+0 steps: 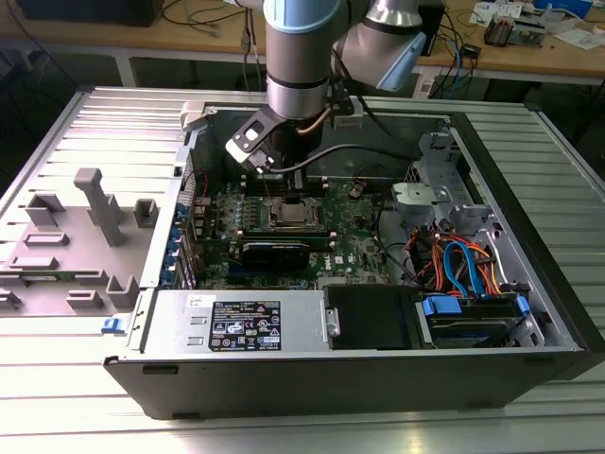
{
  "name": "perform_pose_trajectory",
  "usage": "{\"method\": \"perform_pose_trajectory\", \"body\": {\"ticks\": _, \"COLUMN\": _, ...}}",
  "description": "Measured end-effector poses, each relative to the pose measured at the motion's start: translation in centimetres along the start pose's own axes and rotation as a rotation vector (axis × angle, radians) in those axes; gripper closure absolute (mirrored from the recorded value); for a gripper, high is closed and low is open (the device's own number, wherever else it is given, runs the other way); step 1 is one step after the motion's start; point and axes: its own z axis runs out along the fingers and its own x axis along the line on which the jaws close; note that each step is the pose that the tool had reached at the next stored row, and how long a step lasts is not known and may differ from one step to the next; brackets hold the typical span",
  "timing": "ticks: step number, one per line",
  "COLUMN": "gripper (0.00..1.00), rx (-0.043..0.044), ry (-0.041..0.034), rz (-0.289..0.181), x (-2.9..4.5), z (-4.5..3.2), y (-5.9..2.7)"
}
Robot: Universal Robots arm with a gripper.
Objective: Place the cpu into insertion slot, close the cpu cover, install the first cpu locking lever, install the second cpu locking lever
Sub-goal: 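Close the cpu cover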
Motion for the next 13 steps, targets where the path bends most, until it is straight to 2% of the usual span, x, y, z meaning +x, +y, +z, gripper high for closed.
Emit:
{"method": "perform_pose_trajectory", "body": {"ticks": 1, "gripper": 0.89, "rx": 0.0015, "ry": -0.0001, "rz": 0.0, "x": 0.03, "z": 0.61, "y": -0.54}}
{"method": "perform_pose_trajectory", "body": {"ticks": 2, "gripper": 0.89, "rx": 0.0015, "ry": -0.0001, "rz": 0.0, "x": 0.05, "z": 0.81, "y": -0.82}}
{"method": "perform_pose_trajectory", "body": {"ticks": 13, "gripper": 0.89, "rx": 0.0015, "ry": 0.0, "rz": 0.0, "x": 0.05, "z": 0.99, "y": -0.87}}
